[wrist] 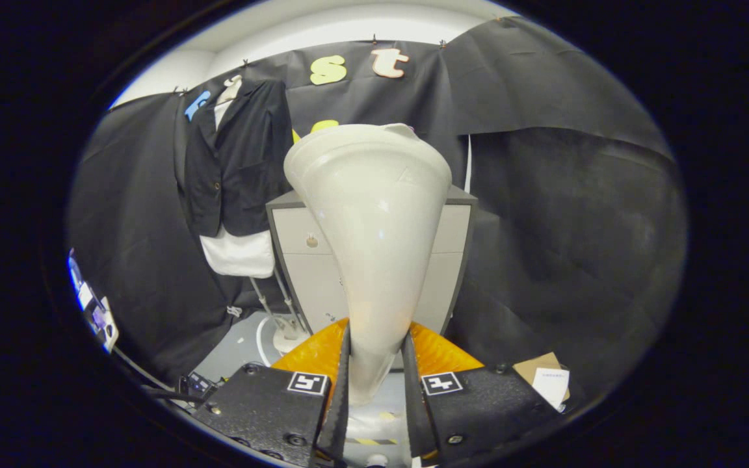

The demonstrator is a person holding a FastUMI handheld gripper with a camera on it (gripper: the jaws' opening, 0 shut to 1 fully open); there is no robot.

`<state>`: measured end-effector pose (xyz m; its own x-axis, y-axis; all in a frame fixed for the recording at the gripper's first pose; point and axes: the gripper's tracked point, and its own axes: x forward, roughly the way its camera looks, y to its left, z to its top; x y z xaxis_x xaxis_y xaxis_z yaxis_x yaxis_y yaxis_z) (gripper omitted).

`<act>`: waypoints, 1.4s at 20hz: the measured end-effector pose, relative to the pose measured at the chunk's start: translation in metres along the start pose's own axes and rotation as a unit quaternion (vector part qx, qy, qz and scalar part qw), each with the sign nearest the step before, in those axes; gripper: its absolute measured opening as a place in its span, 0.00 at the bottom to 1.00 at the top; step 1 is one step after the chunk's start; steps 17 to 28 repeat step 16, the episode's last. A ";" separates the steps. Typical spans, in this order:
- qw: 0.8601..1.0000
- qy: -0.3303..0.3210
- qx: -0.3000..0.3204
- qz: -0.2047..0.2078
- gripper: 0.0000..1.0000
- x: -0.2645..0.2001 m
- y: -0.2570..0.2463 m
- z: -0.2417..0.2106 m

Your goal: Iron the clothes twice with a garment steamer, once on the left side and once on the right side.

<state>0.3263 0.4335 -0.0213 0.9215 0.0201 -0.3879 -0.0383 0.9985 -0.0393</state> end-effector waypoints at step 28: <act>1.000 0.000 0.015 0.003 0.39 -0.002 0.002 -0.001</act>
